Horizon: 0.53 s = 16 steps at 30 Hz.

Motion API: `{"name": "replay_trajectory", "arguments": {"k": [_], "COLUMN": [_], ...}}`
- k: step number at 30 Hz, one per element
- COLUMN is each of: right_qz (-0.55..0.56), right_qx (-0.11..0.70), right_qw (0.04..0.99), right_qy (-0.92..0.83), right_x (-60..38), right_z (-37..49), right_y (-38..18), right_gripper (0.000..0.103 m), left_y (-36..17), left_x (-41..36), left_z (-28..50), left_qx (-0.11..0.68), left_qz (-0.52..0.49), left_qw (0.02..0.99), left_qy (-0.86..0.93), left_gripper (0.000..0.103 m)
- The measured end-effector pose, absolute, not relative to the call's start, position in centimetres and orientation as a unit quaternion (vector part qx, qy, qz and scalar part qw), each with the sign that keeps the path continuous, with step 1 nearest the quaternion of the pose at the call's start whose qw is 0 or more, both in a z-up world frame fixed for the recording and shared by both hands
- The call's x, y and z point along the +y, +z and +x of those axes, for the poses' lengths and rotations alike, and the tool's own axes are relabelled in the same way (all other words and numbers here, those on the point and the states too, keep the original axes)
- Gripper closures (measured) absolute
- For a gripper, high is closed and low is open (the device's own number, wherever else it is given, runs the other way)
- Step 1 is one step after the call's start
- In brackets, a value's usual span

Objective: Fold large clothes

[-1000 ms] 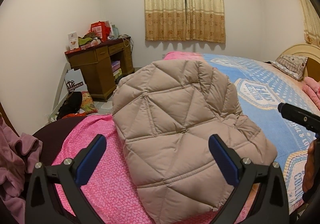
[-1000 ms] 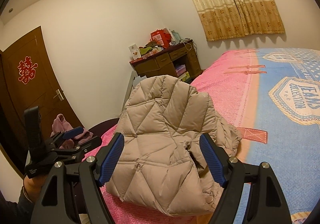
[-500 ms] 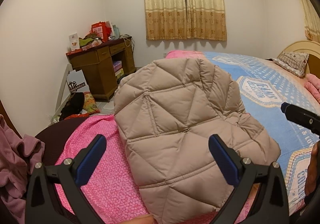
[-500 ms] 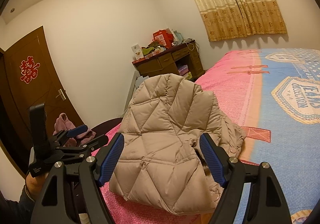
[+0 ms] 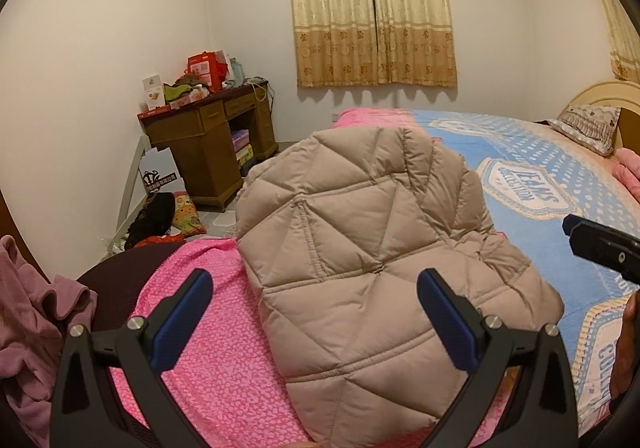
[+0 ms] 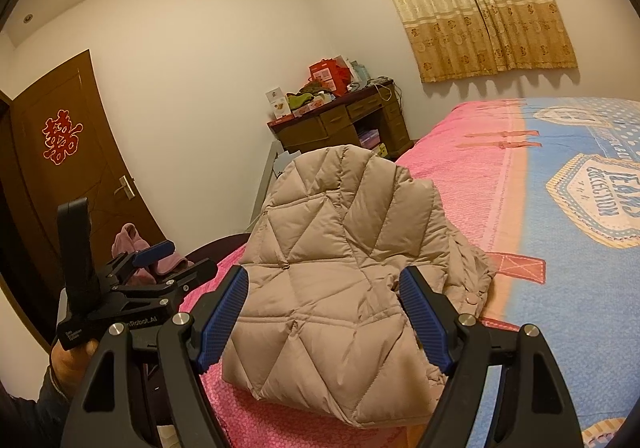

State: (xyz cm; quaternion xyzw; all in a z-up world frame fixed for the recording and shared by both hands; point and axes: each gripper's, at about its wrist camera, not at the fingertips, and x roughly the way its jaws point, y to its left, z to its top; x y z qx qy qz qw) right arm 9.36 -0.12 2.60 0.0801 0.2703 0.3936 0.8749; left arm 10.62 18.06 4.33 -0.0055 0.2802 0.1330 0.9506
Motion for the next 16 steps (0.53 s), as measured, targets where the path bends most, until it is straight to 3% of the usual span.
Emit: {"name": "replay_trajectory", "arguments": {"k": [16], "right_qz": [0.077], "right_qx": [0.278], "right_qw": [0.87], "right_qy": [0.399], "right_x": [0.56], "right_z": [9.0], "right_y": [2.04], "right_gripper": [0.024], "left_y": [4.11], "left_x": [18.66], "left_z": [10.43], "left_qx": [0.275], "left_qz": [-0.019], "left_qw": [0.952], "left_qy": [0.13], "left_gripper": [0.0]}}
